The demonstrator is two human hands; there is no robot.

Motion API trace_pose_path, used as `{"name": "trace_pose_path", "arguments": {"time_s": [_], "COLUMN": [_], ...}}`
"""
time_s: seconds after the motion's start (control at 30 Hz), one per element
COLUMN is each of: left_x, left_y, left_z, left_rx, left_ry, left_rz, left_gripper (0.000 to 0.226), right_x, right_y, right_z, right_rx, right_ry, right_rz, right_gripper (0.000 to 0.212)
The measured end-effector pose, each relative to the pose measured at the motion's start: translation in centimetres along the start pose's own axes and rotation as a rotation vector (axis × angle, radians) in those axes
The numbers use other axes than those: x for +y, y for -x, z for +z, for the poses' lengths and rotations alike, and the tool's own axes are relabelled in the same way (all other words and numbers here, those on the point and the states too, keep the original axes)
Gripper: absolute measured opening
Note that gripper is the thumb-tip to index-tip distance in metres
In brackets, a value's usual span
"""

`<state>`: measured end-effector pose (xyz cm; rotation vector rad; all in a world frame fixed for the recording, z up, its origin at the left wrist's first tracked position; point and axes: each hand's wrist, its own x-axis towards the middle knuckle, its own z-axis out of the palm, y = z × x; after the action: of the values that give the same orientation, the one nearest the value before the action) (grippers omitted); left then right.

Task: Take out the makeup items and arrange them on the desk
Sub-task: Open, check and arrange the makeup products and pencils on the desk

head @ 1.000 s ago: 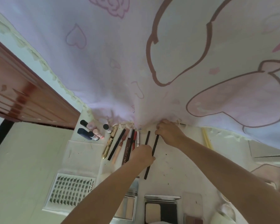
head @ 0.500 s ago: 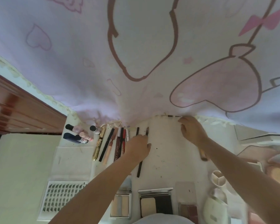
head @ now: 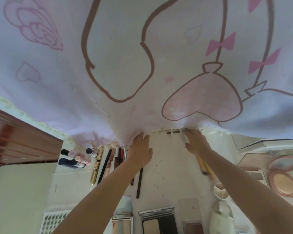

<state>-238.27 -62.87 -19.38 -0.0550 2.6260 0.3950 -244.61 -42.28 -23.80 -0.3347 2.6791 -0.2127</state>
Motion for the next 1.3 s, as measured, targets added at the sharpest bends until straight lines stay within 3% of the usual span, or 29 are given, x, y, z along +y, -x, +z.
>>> {"name": "trace_pose_path", "arguments": {"time_s": [0.1,0.23,0.4,0.6,0.77,0.9,1.0,1.13,1.3], "left_x": [0.3,1.8,5.3,8.3,8.2,8.0,7.0,4.5,2.1], "left_y": [0.2,-0.5,-2.7,-6.2,-7.9,-7.9,-6.8,-3.3,1.9], "left_z": [0.4,1.1,1.8,2.2,2.5,2.7,2.9,3.6,4.5], "left_rx": [-0.045,-0.127,-0.177,-0.064,0.041,0.002,-0.073,-0.148,-0.185], "left_ry": [-0.03,-0.07,-0.172,-0.319,-0.372,-0.404,-0.389,-0.288,-0.121], "left_rz": [0.018,0.077,0.114,0.092,0.117,0.127,0.15,0.149,0.089], "left_gripper": [0.052,0.043,0.031,0.043,0.04,0.034,0.029,0.022,0.03], "right_x": [0.4,0.8,1.3,1.6,2.7,2.7,2.4,1.4,-1.7], "right_y": [0.8,3.2,4.5,3.5,3.0,3.3,4.1,4.8,4.9], "right_z": [0.0,0.2,1.1,1.4,1.2,0.7,0.4,0.1,1.6], "right_rx": [0.018,-0.008,-0.082,-0.069,-0.131,-0.192,-0.261,-0.143,-0.049], "right_ry": [0.001,0.043,0.111,0.152,0.117,0.182,0.272,0.38,0.65], "right_rz": [0.004,0.177,0.21,0.134,-0.008,-0.139,-0.371,-0.703,-0.951], "right_gripper": [0.055,0.065,0.031,0.029,0.029,0.032,0.034,0.029,0.024]}}
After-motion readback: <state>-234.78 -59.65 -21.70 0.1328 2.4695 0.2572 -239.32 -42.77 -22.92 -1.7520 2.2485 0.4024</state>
